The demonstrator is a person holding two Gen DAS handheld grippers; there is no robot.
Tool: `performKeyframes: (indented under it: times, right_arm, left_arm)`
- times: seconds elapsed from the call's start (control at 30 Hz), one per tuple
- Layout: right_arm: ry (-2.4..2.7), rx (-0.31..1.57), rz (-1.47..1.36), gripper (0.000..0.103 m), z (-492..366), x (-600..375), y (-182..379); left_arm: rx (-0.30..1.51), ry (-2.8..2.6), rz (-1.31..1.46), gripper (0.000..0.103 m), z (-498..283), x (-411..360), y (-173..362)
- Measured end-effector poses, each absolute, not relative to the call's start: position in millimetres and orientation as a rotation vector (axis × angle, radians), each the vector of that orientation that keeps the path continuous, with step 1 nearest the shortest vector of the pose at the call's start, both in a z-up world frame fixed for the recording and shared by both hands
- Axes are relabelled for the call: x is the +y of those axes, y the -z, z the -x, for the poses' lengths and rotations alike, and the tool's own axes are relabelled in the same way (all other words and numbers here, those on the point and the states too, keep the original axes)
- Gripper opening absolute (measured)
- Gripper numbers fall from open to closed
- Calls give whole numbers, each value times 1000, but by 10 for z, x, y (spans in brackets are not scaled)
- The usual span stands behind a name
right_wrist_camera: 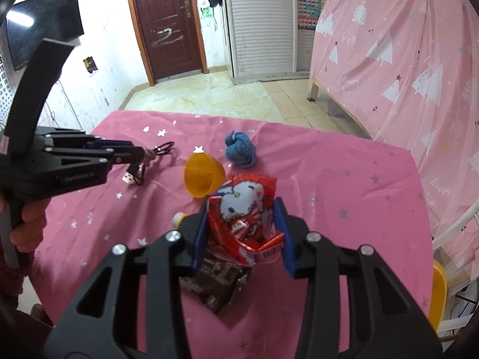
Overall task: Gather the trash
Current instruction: 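Grasp the black cable with the left tool while the right tool grasps the red bag, then carry the cable and red bag to the yellow bin and release both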
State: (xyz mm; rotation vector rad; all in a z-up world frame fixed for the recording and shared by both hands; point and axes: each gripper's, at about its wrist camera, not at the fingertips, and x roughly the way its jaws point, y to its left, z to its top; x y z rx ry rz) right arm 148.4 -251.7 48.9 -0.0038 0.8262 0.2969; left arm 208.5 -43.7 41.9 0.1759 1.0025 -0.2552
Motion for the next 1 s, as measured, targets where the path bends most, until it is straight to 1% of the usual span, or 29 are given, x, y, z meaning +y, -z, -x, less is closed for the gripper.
performKeyframes:
  times: [0.17,0.23,0.3,0.33,0.37,0.43,0.5,0.53,0.57,0.6,0.67,0.83,1.0]
  right_arm:
    - [-285,805,-3,39,-1379,-2556,-549]
    - [-282,800,-7,39,-1357,-2578,-564]
    - [-281,798,-6,39,-1329,-2600,-569]
    - [-279,797,-5,39,-1312,-2615,-572]
    - [-278,797,-6,39,-1311,-2629,-572]
    - [-272,795,-8,39,-1303,-2668,-571]
    - [-267,793,-15,39,-1302,-2709,-572]
    - [-264,791,-19,39,-1301,-2730,-572]
    - [-263,790,-21,39,-1296,-2750,-573]
    - [-262,789,-23,39,-1283,-2763,-572]
    - [-260,786,-28,39,-1281,-2793,-570]
    - [-246,774,-32,39,-1243,-2877,-571]
    - [-220,761,-62,39,-1198,-3063,-560]
  left_arm:
    - [1002,234,-196,14,-2043,-457,-465]
    - [1021,221,-183,16,-2097,-442,-458]
    - [1052,219,-170,29,-2167,-429,-420]
    - [1061,219,-167,48,-2217,-422,-400]
    - [1068,213,-166,60,-2253,-427,-381]
    - [1077,200,-171,61,-2276,-424,-314]
    - [1098,198,-183,60,-2295,-462,-242]
    - [1101,197,-188,50,-2299,-475,-223]
    - [1109,197,-193,39,-2299,-475,-194]
    - [1121,195,-192,33,-2312,-490,-162]
    - [1113,190,-196,18,-2335,-513,-159]
    - [1110,163,-198,10,-2361,-561,-192]
    - [1087,159,-173,10,-2330,-555,-324]
